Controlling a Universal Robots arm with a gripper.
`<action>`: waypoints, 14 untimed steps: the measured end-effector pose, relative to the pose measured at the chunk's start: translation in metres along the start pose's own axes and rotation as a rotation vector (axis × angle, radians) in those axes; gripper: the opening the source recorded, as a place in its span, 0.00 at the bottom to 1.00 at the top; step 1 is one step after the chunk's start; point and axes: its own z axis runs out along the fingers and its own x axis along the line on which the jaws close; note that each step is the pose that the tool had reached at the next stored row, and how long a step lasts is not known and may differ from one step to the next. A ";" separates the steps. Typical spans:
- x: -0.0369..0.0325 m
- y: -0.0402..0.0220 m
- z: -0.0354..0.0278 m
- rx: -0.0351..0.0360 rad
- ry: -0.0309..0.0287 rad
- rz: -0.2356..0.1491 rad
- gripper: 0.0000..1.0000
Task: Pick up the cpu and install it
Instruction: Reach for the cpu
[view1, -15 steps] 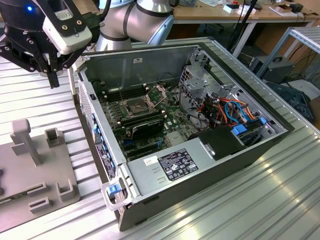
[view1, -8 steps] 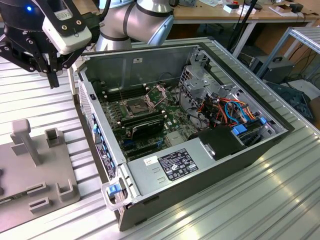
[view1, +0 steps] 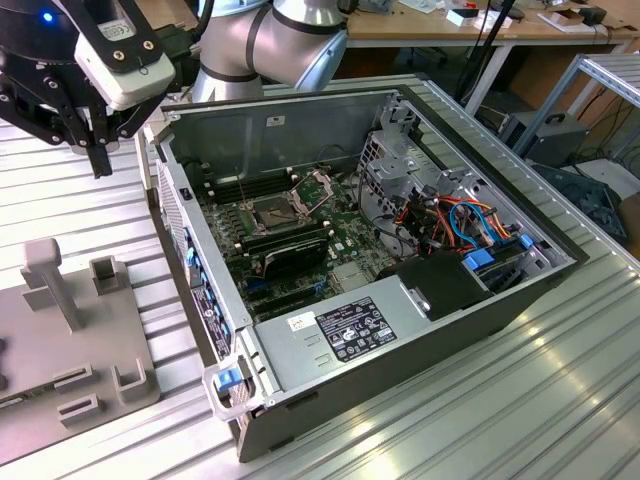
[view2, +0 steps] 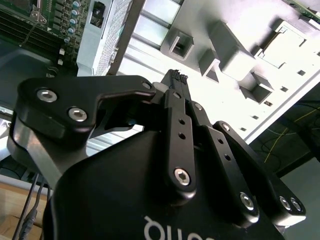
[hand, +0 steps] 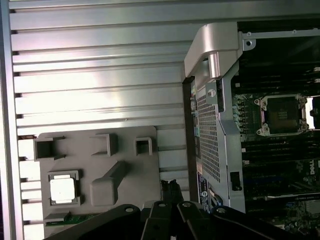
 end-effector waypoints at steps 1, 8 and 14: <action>0.0000 0.0000 0.0000 0.0001 0.0001 0.000 0.11; 0.0031 -0.0002 0.0000 -0.0001 0.0000 0.000 0.11; 0.0042 -0.0003 -0.0001 0.0000 0.0001 0.000 0.11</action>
